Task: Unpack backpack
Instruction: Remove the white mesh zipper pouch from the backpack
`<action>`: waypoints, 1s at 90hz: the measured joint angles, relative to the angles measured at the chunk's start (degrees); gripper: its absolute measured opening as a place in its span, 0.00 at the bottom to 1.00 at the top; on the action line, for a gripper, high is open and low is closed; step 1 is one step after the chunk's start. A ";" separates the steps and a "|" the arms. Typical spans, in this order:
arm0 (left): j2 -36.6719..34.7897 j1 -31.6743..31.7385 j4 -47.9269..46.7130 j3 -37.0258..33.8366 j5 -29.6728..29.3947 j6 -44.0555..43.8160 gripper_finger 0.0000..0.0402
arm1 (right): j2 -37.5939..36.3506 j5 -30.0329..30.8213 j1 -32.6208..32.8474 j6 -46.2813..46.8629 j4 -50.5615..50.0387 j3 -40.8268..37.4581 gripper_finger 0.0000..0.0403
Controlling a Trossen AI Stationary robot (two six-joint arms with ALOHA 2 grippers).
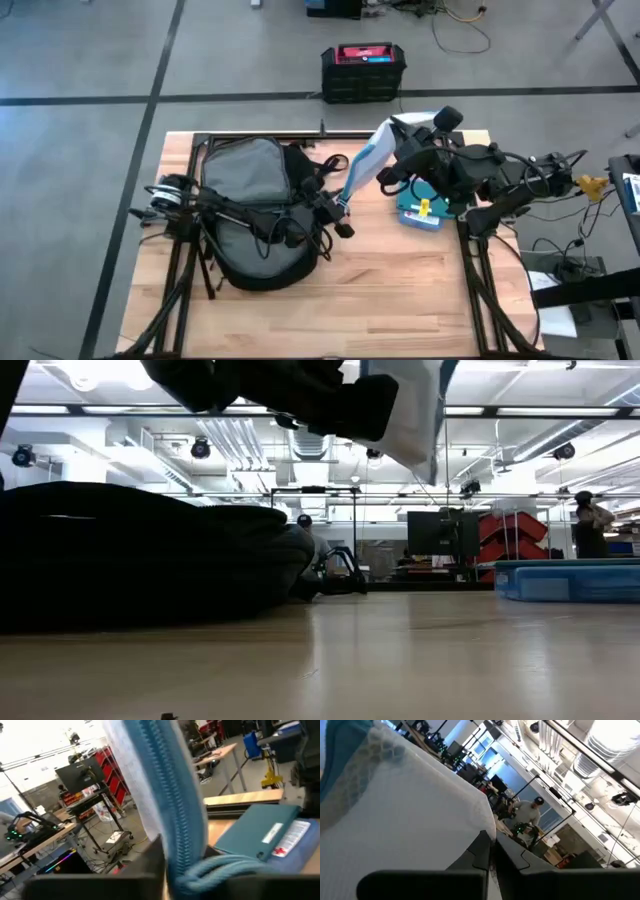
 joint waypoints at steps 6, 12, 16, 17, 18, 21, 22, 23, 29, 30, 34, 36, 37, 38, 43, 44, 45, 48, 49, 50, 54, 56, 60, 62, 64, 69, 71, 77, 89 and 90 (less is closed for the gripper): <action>-0.43 -1.12 -1.37 -0.02 -1.32 1.06 0.02 | -0.03 0.49 -0.02 3.19 -4.87 0.00 0.00; -1.46 -2.57 -4.02 -0.13 -4.48 2.98 0.01 | -0.11 0.66 0.00 7.55 -11.54 0.02 0.00; -2.57 -3.66 -6.76 -0.20 -6.67 4.00 0.00 | -0.13 0.73 -0.02 11.08 -16.75 0.04 0.00; -2.90 -3.93 -7.48 -0.20 -7.15 4.07 0.00 | -0.13 0.74 -0.02 12.09 -18.06 0.04 0.00; -3.31 -4.23 -8.28 -0.20 -7.61 4.17 0.00 | -0.13 0.74 -0.02 13.19 -19.37 0.04 0.00; -4.70 -5.23 -11.18 -0.20 -8.85 4.35 0.00 | -0.13 0.65 -0.02 16.82 -23.50 0.04 0.00; -5.20 -5.57 -12.24 -0.21 -9.29 4.31 0.00 | -0.13 0.58 -0.02 18.11 -24.94 0.04 0.00; -5.69 -5.91 -13.32 -0.22 -9.62 4.22 0.00 | -0.13 0.47 -0.02 19.43 -26.41 0.04 0.00; -9.08 -7.83 -20.07 -0.22 -10.10 2.29 0.00 | -0.13 -1.27 -0.02 28.19 -35.66 0.04 0.03; -9.79 -8.12 -21.34 -0.22 -10.05 1.85 0.00 | -0.13 -1.89 -0.02 29.75 -37.08 0.04 0.03; -12.29 -9.14 -26.80 -0.22 -9.01 -0.90 0.00 | -0.13 -5.16 -0.04 35.80 -42.46 0.04 0.06; -13.62 -9.56 -29.25 -0.22 -8.20 -2.61 0.00 | -0.13 -7.21 -0.21 38.70 -44.96 0.04 0.08; -14.34 -9.74 -30.54 -0.22 -7.66 -3.53 0.00 | -0.13 -8.30 -0.28 40.07 -46.10 0.04 0.09; -15.08 -9.93 -31.89 -0.22 -6.92 -4.51 0.00 | -0.13 -9.45 -0.35 41.37 -47.20 0.04 0.10; -18.83 -10.17 -37.95 -0.22 -1.82 -9.85 0.00 | -0.13 -15.57 -0.71 46.89 -52.44 0.04 0.15; -19.67 -10.14 -39.00 -0.22 -0.40 -10.91 0.00 | -0.13 -16.76 -0.82 47.81 -53.41 0.04 0.16; -20.49 -10.08 -40.05 -0.22 1.04 -12.01 0.00 | -0.13 -17.88 -0.92 48.70 -54.25 0.04 0.18; -22.84 -9.66 -43.00 -0.17 5.37 -15.07 0.00 | -0.11 -20.81 -1.29 51.12 -56.25 0.04 0.21; -23.62 -9.38 -44.07 -0.13 7.14 -16.12 0.00 | -0.11 -21.68 -1.37 51.86 -56.80 0.04 0.23; -24.33 -9.08 -44.95 -0.07 8.99 -17.14 0.00 | -0.11 -22.53 -1.45 52.54 -57.33 0.04 0.24; -26.68 -7.79 -47.55 0.25 16.51 -20.85 0.00 | -0.02 -25.70 -1.54 54.49 -58.90 -0.08 0.30; -27.76 -7.11 -48.79 0.37 20.47 -22.52 0.00 | 0.04 -26.99 -1.57 55.18 -59.50 -0.11 0.32; -29.14 -5.70 -51.06 0.37 26.89 -25.25 0.00 | 0.26 -29.02 -1.54 55.64 -60.04 -0.15 0.38; -29.68 -5.05 -52.12 0.35 29.23 -26.28 0.00 | 0.38 -29.78 -1.46 55.71 -60.12 -0.17 0.40; -29.98 -4.53 -53.20 0.35 30.83 -27.02 0.00 | 0.51 -30.65 -1.30 55.77 -60.06 -0.17 0.42; -30.10 -3.78 -55.95 0.33 32.12 -28.61 0.00 | 0.63 -33.21 -0.84 55.83 -59.95 -0.19 0.48; -30.10 -3.54 -57.25 0.32 32.36 -28.72 0.00 | 0.65 -34.40 -0.83 55.81 -59.95 -0.20 0.49; -30.09 -3.20 -61.53 0.27 32.58 -28.80 0.00 | 0.83 -38.21 -0.85 55.85 -59.99 -0.20 0.54; -29.93 -3.07 -68.71 2.17 32.34 -29.22 0.00 | 1.05 -46.60 -0.87 57.64 -61.59 -1.37 0.60; -29.93 -3.06 -69.10 2.37 32.32 -29.30 0.00 | 1.05 -47.21 -0.87 57.96 -61.80 -1.51 0.60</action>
